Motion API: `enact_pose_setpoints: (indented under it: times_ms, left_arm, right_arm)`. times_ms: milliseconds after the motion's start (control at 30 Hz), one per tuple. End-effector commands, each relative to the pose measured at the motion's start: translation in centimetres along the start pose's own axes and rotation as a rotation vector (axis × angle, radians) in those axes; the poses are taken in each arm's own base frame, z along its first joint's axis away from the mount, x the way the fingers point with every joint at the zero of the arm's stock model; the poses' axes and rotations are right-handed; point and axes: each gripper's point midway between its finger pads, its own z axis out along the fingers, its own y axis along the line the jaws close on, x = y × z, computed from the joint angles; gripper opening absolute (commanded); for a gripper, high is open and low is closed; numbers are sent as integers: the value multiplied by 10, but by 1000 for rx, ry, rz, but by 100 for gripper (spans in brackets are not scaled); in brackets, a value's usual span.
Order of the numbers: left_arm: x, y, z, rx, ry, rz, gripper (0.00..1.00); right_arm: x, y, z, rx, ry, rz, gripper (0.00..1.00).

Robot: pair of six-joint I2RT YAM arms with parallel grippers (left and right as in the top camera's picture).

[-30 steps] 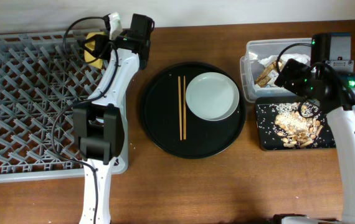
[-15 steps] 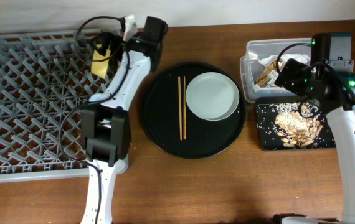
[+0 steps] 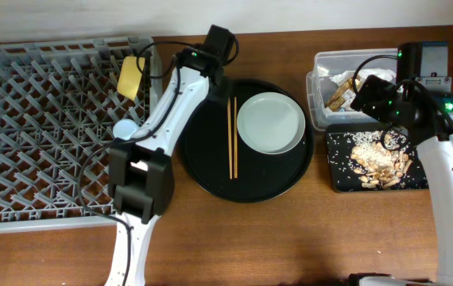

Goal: Sort waste into correct bins and load items into the dishwasher rack
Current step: 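Move the left gripper to the white plate and grasp its edge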

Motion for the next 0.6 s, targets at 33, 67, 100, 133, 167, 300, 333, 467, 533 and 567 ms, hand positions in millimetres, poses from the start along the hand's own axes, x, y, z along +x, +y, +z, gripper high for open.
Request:
enact_pose_setpoints:
  times_ms: [33,67,100,133,167,300,333,467,533,567]
  left_arm:
    - [2,-65,-25,392,17,-37,90]
    - [4,-66,-20,393,27,-36,78]
    - [8,-70,-13,394,44,-32,63]
    - [10,-74,-9,398,55,-27,59]
    - [13,-78,-5,400,65,-21,58]
    - [18,-102,10,412,77,22,57]
    - [17,-109,12,413,68,35,58]
    - [12,-118,18,388,36,61,57]
    - [10,-117,22,375,28,61,57]
    - [8,-116,26,375,21,58,58]
  right_arm:
    - [-4,-3,0,18,-13,15,98]
    - [-4,-3,0,18,-13,15,98]
    - [-4,-3,0,18,-13,15,98]
    - [-4,-3,0,18,-13,15,99]
    - [-4,-3,0,18,-13,15,99]
    - [-4,-3,0,18,-13,15,98]
    - [-4,-3,0,18,-13,15,98]
    - [-4,-3,0,18,-13,15,99]
    - [-4,-3,0,18,-13,15,98]
    - [-4,-3,0,18,-13,15,98]
